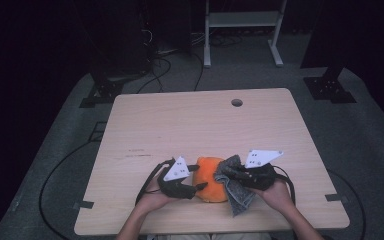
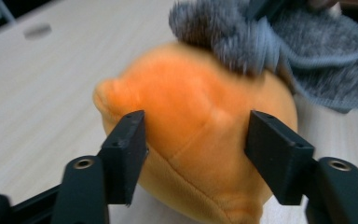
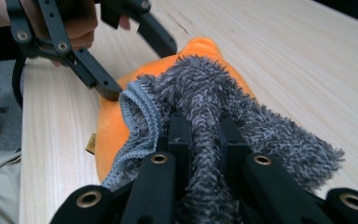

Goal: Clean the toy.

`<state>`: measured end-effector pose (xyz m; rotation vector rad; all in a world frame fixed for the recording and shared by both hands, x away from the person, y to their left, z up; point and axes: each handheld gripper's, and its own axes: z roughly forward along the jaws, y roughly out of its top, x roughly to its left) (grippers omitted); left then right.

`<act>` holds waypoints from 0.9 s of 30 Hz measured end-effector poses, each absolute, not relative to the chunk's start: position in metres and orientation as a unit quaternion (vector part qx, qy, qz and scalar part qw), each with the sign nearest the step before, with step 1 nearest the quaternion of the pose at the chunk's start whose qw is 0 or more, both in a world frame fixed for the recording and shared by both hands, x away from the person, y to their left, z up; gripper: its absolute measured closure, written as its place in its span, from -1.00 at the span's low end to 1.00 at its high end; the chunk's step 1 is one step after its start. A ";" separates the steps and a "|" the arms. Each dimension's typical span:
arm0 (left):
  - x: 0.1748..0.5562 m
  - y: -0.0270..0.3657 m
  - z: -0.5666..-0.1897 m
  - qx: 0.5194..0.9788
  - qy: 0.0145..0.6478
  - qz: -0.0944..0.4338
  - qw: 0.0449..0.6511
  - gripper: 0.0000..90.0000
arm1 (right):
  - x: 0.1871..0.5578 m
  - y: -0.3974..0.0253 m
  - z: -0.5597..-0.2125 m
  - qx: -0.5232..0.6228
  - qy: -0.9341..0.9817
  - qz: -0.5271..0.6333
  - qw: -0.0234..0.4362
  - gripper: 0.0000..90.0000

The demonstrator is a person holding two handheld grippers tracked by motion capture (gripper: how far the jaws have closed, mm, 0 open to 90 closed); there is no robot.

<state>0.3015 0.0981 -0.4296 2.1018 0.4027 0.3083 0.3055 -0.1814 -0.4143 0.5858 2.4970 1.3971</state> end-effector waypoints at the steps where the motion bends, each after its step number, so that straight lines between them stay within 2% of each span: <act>1: 0.303 0.097 -0.430 0.855 0.173 0.120 0.475 -0.12 | 0.306 -0.185 -0.417 0.205 0.848 0.476 0.108 0.75; 9: 0.304 0.091 -0.431 0.845 0.199 0.136 0.477 -0.12 | 0.300 -0.231 -0.437 0.265 0.846 0.447 0.117 0.75; 13: 0.305 0.087 -0.430 0.843 0.217 0.137 0.473 -0.12 | 0.289 -0.221 -0.421 0.236 0.838 0.474 0.129 0.75; 15: 0.304 0.086 -0.430 0.842 0.215 0.138 0.475 -0.13 | 0.286 -0.209 -0.414 0.211 0.836 0.493 0.118 0.75; 17: 0.304 0.088 -0.427 0.841 0.209 0.123 0.484 -0.20 | 0.286 -0.195 -0.410 0.188 0.844 0.487 0.120 0.75; 19: 0.303 0.091 -0.424 0.844 0.200 0.109 0.485 -0.46 | 0.290 -0.185 -0.413 0.180 0.855 0.471 0.121 0.75; 20: 0.303 0.094 -0.422 0.846 0.189 0.101 0.488 -0.51 | 0.292 -0.184 -0.415 0.180 0.855 0.472 0.119 0.75; 22: 0.303 0.097 -0.422 0.848 0.175 0.092 0.491 -0.45 | 0.296 -0.186 -0.417 0.186 0.851 0.476 0.119 0.75; 26: 0.301 0.097 -0.426 0.857 0.150 0.100 0.482 -0.04 | 0.299 -0.197 -0.422 0.200 0.848 0.476 0.119 0.75; 27: 0.301 0.095 -0.426 0.856 0.149 0.097 0.485 -0.02 | 0.299 -0.201 -0.423 0.204 0.847 0.475 0.120 0.75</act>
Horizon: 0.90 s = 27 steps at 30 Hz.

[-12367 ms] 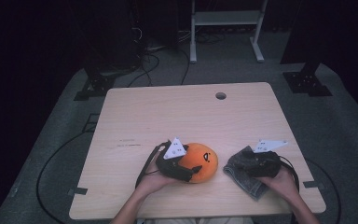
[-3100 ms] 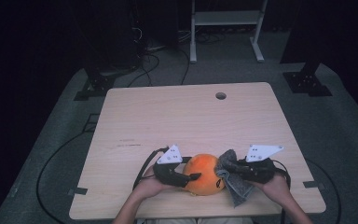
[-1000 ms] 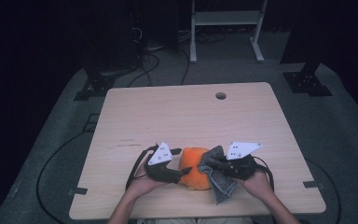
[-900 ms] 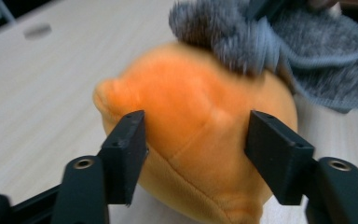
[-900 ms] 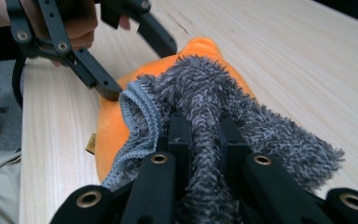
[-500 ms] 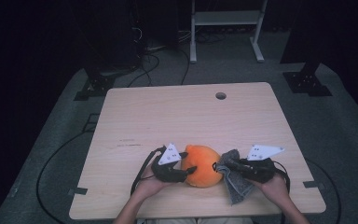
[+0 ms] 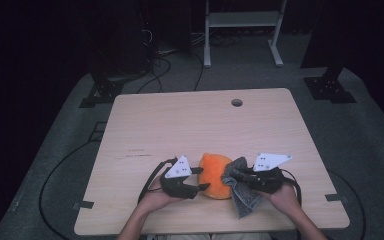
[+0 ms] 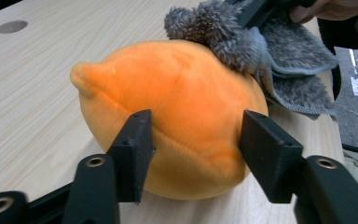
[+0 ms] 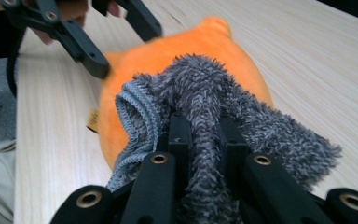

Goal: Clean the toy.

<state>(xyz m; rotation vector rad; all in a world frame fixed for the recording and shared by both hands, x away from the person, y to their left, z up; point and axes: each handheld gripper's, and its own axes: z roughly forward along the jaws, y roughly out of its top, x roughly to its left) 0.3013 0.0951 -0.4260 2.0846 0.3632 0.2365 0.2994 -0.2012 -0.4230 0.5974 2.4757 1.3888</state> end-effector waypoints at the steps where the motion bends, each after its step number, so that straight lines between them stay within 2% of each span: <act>1: 0.301 0.093 -0.426 0.856 0.149 0.097 0.486 0.00 | 0.299 -0.205 -0.424 0.210 0.847 0.473 0.120 0.75; 6: 0.298 0.085 -0.426 0.858 0.150 0.106 0.480 0.03 | 0.297 -0.225 -0.429 0.239 0.860 0.427 0.148 0.75; 10: 0.299 0.083 -0.424 0.854 0.158 0.104 0.484 0.03 | 0.284 -0.215 -0.411 0.205 0.847 0.465 0.156 0.75; 12: 0.298 0.080 -0.424 0.858 0.149 0.095 0.482 -0.10 | 0.282 -0.202 -0.405 0.184 0.850 0.469 0.152 0.75; 13: 0.297 0.080 -0.424 0.862 0.145 0.095 0.476 -0.35 | 0.283 -0.195 -0.406 0.176 0.857 0.458 0.155 0.75; 14: 0.297 0.080 -0.424 0.862 0.145 0.095 0.476 -0.49 | 0.286 -0.192 -0.408 0.174 0.861 0.451 0.155 0.75; 16: 0.295 0.082 -0.425 0.866 0.131 0.107 0.471 -0.56 | 0.292 -0.193 -0.414 0.181 0.858 0.458 0.145 0.75; 17: 0.296 0.082 -0.425 0.866 0.134 0.110 0.469 -0.54 | 0.294 -0.196 -0.417 0.188 0.854 0.463 0.142 0.75; 20: 0.296 0.082 -0.427 0.860 0.129 0.139 0.474 -0.10 | 0.298 -0.205 -0.420 0.199 0.850 0.465 0.144 0.75; 21: 0.297 0.081 -0.427 0.859 0.130 0.142 0.475 -0.01 | 0.298 -0.207 -0.420 0.203 0.851 0.461 0.148 0.75; 23: 0.296 0.076 -0.426 0.857 0.128 0.155 0.475 0.07 | 0.299 -0.212 -0.419 0.216 0.852 0.451 0.157 0.75; 27: 0.293 0.069 -0.423 0.855 0.124 0.159 0.478 0.10 | 0.289 -0.213 -0.409 0.209 0.849 0.453 0.173 0.75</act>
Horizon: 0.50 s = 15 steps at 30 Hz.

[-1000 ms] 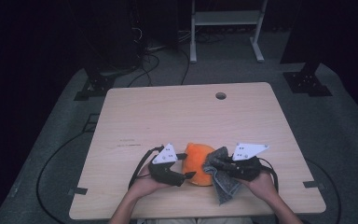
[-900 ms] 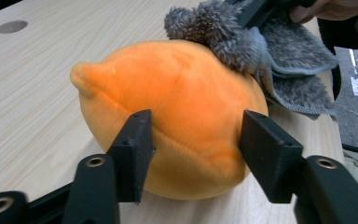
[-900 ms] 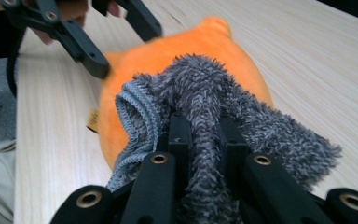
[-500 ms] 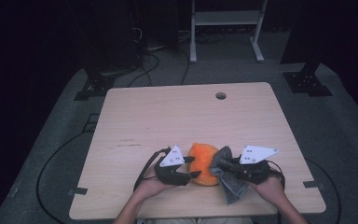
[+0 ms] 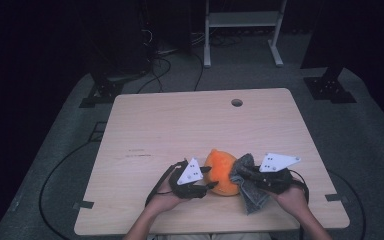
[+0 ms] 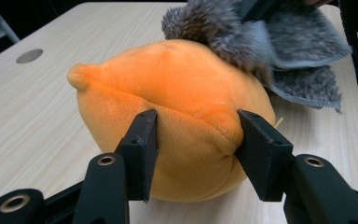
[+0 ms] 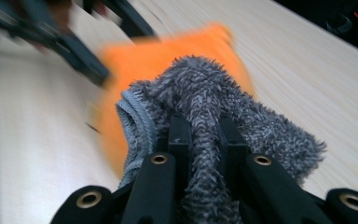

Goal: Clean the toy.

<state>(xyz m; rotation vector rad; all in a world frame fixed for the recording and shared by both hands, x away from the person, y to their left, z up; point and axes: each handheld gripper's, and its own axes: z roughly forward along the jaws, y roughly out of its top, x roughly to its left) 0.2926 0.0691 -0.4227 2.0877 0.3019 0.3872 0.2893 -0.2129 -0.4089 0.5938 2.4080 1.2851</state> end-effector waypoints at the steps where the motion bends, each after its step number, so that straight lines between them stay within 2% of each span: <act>1: 0.292 0.067 -0.422 0.853 0.124 0.158 0.481 0.10 | 0.285 -0.208 -0.403 0.196 0.849 0.462 0.167 0.75; 7: 0.286 0.062 -0.421 0.857 0.115 0.162 0.475 0.10 | 0.278 -0.175 -0.390 0.148 0.860 0.462 0.161 0.75; 15: 0.289 0.065 -0.425 0.860 0.119 0.149 0.473 0.10 | 0.282 -0.193 -0.413 0.179 0.854 0.463 0.154 0.76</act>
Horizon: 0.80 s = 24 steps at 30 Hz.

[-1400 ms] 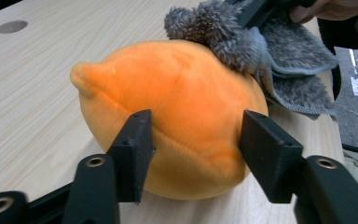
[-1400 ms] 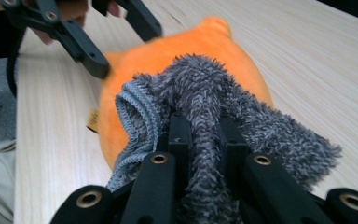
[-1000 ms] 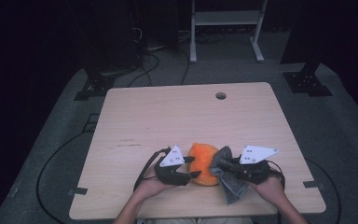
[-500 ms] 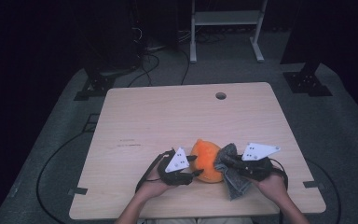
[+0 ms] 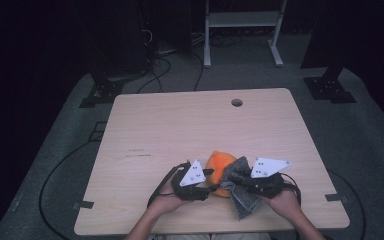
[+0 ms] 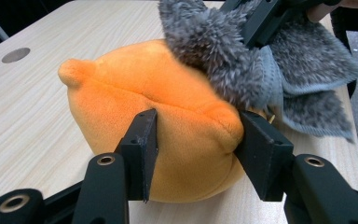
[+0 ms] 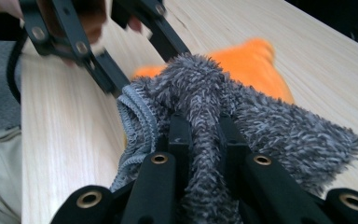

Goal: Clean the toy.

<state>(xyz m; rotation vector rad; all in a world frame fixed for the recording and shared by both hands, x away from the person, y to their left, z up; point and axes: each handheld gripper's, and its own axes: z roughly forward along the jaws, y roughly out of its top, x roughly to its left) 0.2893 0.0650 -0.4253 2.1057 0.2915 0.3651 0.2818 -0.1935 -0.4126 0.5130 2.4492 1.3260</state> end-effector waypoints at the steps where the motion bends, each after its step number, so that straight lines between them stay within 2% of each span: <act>1: 0.289 0.065 -0.425 0.860 0.119 0.149 0.473 0.10 | 0.281 -0.197 -0.414 0.181 0.854 0.462 0.156 0.76; 7: 0.285 0.059 -0.426 0.857 0.105 0.141 0.485 0.11 | 0.276 -0.208 -0.404 0.193 0.845 0.473 0.156 0.76; 11: 0.281 0.056 -0.426 0.862 0.087 0.138 0.480 0.11 | 0.282 -0.188 -0.384 0.168 0.847 0.479 0.160 0.76; 15: 0.279 0.062 -0.428 0.866 0.088 0.129 0.475 0.10 | 0.295 -0.174 -0.382 0.166 0.863 0.454 0.148 0.76; 17: 0.281 0.066 -0.427 0.859 0.098 0.129 0.486 -0.02 | 0.299 -0.171 -0.388 0.170 0.868 0.446 0.139 0.76; 18: 0.281 0.066 -0.427 0.859 0.098 0.129 0.486 -0.17 | 0.299 -0.171 -0.388 0.170 0.868 0.446 0.139 0.76; 19: 0.283 0.066 -0.427 0.849 0.134 0.139 0.491 -0.37 | 0.298 -0.172 -0.392 0.174 0.865 0.451 0.137 0.76; 20: 0.284 0.065 -0.428 0.849 0.138 0.136 0.491 -0.41 | 0.298 -0.172 -0.393 0.175 0.864 0.453 0.133 0.76; 24: 0.283 0.061 -0.430 0.853 0.140 0.126 0.486 -0.33 | 0.297 -0.175 -0.393 0.174 0.863 0.455 0.131 0.76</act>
